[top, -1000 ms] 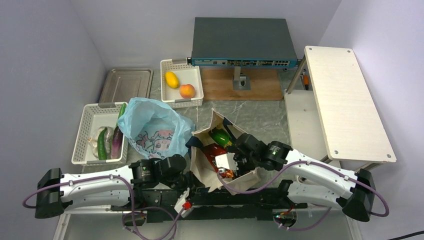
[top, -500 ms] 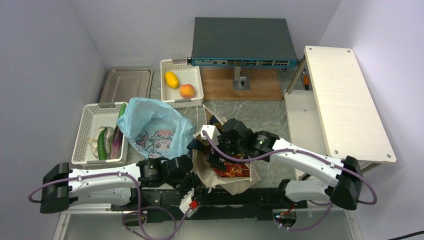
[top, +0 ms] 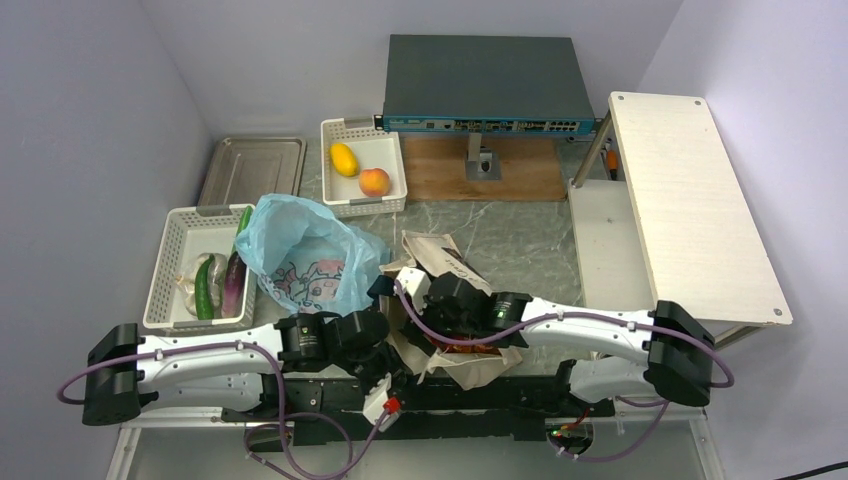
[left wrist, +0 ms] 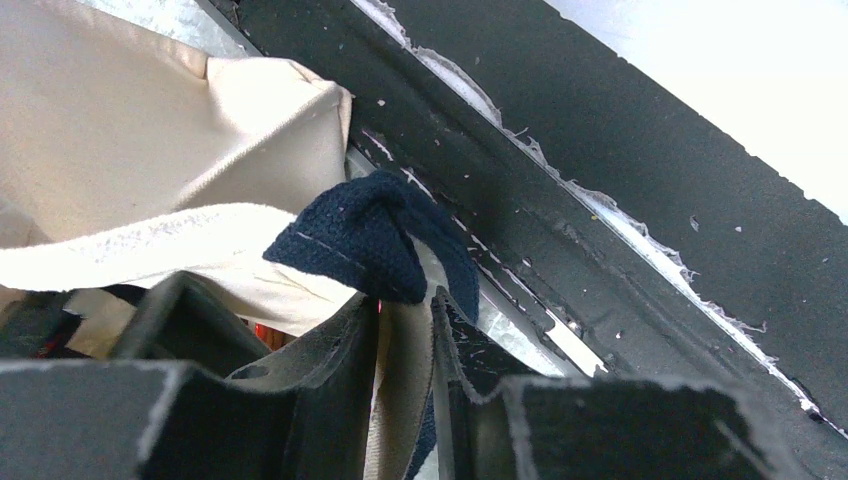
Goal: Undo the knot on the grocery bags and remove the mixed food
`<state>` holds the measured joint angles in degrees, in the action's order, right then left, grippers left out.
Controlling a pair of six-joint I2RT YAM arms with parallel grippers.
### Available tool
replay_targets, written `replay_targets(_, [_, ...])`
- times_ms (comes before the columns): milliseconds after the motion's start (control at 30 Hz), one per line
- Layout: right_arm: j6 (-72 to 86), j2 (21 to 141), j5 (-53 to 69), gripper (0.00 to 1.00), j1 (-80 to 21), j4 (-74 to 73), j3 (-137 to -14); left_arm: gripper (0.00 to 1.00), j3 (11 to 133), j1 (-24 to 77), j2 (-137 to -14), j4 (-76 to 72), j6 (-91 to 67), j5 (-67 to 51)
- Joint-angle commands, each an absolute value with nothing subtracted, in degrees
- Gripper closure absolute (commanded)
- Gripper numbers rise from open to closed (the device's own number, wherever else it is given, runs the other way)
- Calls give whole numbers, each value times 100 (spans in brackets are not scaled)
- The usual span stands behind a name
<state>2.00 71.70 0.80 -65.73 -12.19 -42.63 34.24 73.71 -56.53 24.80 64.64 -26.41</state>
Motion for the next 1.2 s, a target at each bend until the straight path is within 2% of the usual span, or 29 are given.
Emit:
replay_targets(0, [57, 7472, -810, 23, -6609, -745, -3871, 70, 3625, 7427, -5697, 2588, 6324, -2722])
replay_targets(133, [-130, 7382, -962, 39, -6596, -948, -4000, 71, 3632, 7422, -5693, 2614, 6311, -2677])
replay_targets(233, [-137, 7118, -994, 35, -6560, -1388, -4359, 71, 3613, 7428, -5696, 2619, 6361, -2636])
replay_targets(300, [-82, 6905, -940, 23, -6438, -1823, -4726, 71, 3612, 7431, -5712, 2591, 6365, -2585])
replay_targets(533, [-166, 5852, 159, 24, -6381, -2551, -5349, 72, 3750, 7428, -5851, 2660, 6370, -2551])
replay_targets(700, [-213, 5984, 899, 37, -6382, -2668, -5491, 73, 3818, 7427, -5906, 2591, 6304, -2500])
replay_targets(800, [-317, 6285, 1159, 50, -6383, -2565, -5476, 74, 3872, 7427, -5916, 2628, 6251, -2499])
replay_targets(900, [-486, 6681, 1367, 56, -6381, -2594, -5367, 74, 3914, 7427, -5906, 2659, 6223, -2495])
replay_targets(1100, [-336, 6805, 1015, 59, -6369, -2055, -4703, 74, 3981, 7427, -5854, 2801, 6212, -2411])
replay_targets(1167, [-283, 6999, 585, 55, -6367, -1992, -4565, 74, 4000, 7429, -5846, 2863, 6242, -2419])
